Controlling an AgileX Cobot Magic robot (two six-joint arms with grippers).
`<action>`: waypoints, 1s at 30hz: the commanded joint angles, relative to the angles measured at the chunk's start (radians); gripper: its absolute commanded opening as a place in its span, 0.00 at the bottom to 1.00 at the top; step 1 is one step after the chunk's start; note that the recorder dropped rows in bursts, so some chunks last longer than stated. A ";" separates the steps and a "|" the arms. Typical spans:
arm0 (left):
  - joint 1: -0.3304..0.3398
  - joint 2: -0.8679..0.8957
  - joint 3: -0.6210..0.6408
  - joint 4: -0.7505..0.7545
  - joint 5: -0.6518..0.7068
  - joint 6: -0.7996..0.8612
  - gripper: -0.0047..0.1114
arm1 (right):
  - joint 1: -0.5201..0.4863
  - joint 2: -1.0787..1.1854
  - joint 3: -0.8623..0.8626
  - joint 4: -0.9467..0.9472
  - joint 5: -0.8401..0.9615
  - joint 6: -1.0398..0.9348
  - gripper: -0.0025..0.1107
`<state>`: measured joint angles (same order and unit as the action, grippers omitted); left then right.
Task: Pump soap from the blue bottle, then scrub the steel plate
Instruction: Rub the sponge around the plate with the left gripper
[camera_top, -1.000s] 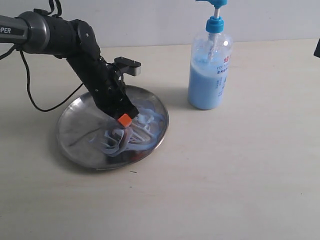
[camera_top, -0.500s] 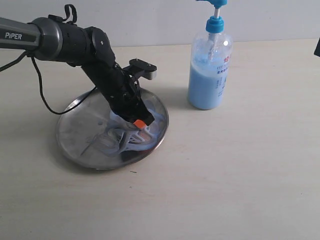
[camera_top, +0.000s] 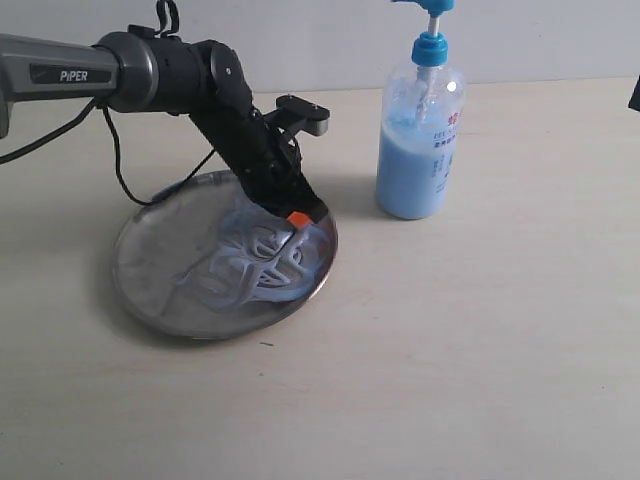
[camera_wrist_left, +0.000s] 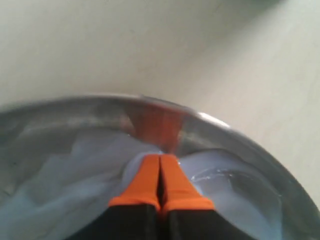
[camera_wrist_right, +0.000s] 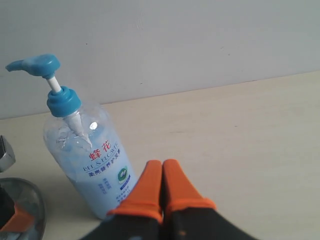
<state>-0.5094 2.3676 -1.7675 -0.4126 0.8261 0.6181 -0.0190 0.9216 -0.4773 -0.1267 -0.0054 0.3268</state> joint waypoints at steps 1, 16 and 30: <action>0.007 0.028 -0.027 0.090 0.010 -0.056 0.04 | -0.005 -0.001 -0.011 0.000 -0.016 -0.001 0.02; 0.129 -0.018 0.024 0.123 0.149 -0.073 0.04 | -0.005 -0.001 -0.011 0.000 -0.016 -0.001 0.02; -0.030 -0.092 0.136 0.085 0.133 -0.066 0.04 | -0.005 -0.003 -0.011 0.000 -0.018 0.000 0.02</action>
<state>-0.5102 2.2832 -1.6400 -0.3143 0.9601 0.5487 -0.0190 0.9216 -0.4773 -0.1267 -0.0109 0.3286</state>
